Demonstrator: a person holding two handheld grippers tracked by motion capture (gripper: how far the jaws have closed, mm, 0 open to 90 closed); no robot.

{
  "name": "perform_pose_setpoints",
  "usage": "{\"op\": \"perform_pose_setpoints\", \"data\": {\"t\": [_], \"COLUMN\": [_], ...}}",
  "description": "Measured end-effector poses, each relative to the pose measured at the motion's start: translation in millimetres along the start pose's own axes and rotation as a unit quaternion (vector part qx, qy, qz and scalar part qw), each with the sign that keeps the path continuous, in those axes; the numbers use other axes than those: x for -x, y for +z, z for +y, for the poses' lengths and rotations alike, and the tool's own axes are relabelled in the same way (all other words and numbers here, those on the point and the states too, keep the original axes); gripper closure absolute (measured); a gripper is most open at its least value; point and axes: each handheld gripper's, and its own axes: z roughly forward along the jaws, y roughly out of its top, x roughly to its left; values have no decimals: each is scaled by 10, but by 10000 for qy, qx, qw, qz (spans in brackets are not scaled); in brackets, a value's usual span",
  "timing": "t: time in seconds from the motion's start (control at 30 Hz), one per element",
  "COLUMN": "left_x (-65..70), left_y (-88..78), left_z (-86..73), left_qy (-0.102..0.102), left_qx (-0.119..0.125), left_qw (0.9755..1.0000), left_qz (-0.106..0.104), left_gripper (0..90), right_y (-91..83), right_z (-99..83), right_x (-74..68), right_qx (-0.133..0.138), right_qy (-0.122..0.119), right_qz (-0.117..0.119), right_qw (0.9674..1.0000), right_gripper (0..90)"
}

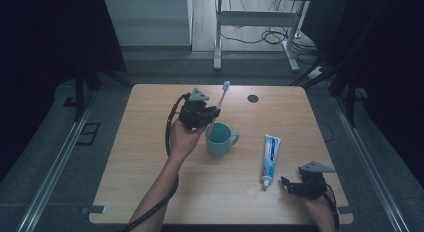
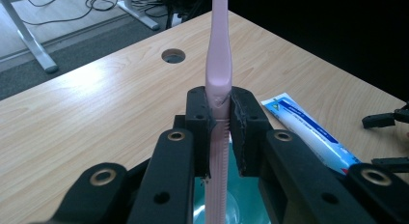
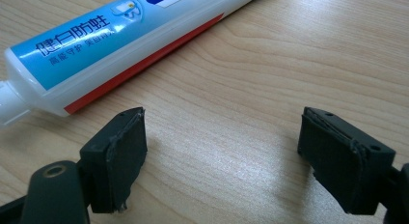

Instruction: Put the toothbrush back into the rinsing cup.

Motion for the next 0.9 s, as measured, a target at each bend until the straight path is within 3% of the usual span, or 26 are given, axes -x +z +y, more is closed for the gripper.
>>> {"op": "perform_pose_setpoints", "data": {"t": [0.47,0.9], "left_x": [47,81], "left_y": [186,363], "left_z": [-131,-357], "left_qy": [-22,-90], "left_qx": [89,-35], "left_qw": [10000,9999], "left_qz": [34,43], "left_gripper": [792,792], "right_y": [-4,-2], "right_z": [0,3], "right_x": [3,4], "right_qx": [7,8], "right_qy": [28,45], "right_qz": [-21,-25], "right_qw": [10000,10000], "right_gripper": [186,192]}}
